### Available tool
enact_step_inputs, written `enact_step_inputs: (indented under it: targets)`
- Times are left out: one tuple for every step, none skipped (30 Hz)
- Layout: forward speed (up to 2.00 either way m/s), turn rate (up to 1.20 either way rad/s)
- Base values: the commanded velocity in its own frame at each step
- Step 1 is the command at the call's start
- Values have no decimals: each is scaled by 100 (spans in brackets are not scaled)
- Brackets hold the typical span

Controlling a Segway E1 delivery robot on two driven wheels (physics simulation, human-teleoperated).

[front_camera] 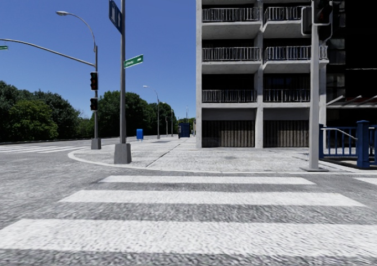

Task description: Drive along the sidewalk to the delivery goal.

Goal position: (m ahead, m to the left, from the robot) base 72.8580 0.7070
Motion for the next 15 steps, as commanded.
enact_step_inputs:
  targets:
    - [200,0]
    - [200,0]
    - [200,0]
    - [200,0]
    - [200,0]
    - [200,0]
    - [200,0]
    - [200,0]
    - [200,0]
    - [200,0]
    - [200,0]
    - [200,0]
    - [200,0]
    - [200,0]
    - [200,0]
